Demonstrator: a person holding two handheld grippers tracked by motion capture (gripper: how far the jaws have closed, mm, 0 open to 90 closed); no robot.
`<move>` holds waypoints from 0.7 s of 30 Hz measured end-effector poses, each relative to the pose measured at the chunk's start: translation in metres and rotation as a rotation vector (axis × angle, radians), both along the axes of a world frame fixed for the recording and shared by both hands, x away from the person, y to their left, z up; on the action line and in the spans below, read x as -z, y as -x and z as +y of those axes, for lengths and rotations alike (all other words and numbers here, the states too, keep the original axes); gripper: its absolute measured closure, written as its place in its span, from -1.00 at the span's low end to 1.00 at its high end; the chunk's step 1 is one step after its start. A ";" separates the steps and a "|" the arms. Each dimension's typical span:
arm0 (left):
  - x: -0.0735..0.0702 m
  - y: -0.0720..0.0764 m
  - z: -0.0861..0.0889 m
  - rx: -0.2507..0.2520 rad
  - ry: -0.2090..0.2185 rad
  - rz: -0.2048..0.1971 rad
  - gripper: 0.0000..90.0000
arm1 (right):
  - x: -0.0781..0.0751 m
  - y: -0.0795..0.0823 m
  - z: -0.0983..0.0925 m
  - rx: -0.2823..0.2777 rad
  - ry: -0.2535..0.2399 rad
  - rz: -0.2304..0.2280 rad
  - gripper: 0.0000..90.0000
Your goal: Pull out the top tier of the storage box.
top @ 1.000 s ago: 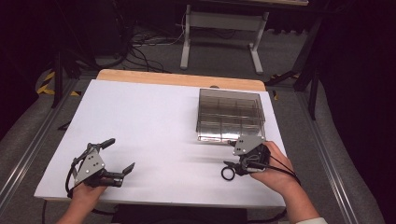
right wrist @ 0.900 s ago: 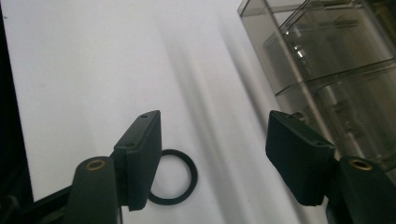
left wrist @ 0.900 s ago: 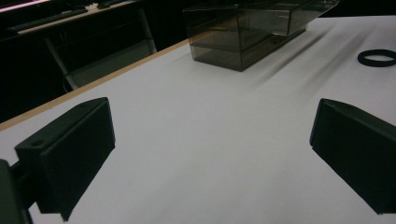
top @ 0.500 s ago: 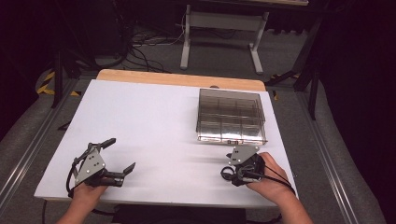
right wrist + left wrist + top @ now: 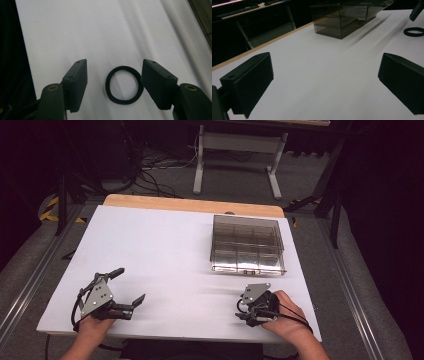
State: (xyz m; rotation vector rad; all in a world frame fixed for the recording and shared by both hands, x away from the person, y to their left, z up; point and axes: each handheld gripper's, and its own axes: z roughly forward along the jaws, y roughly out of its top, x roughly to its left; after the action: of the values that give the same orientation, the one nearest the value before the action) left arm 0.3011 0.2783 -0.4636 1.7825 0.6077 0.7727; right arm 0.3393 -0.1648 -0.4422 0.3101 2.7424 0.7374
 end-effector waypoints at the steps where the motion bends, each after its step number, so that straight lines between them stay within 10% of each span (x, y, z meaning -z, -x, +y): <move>1: 0.000 0.000 -0.001 0.000 0.001 0.001 -0.98 | 0.002 0.001 0.000 0.006 -0.004 0.004 -0.13; 21: 0.000 -0.001 -0.002 0.007 -0.008 -0.005 -0.98 | 0.019 0.002 -0.003 0.014 0.030 0.092 0.13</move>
State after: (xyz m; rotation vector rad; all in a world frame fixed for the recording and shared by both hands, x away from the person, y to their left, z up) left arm 0.3021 0.2763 -0.4634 1.7888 0.5954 0.7761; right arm 0.3370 -0.1677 -0.4611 0.3657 2.8318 0.6945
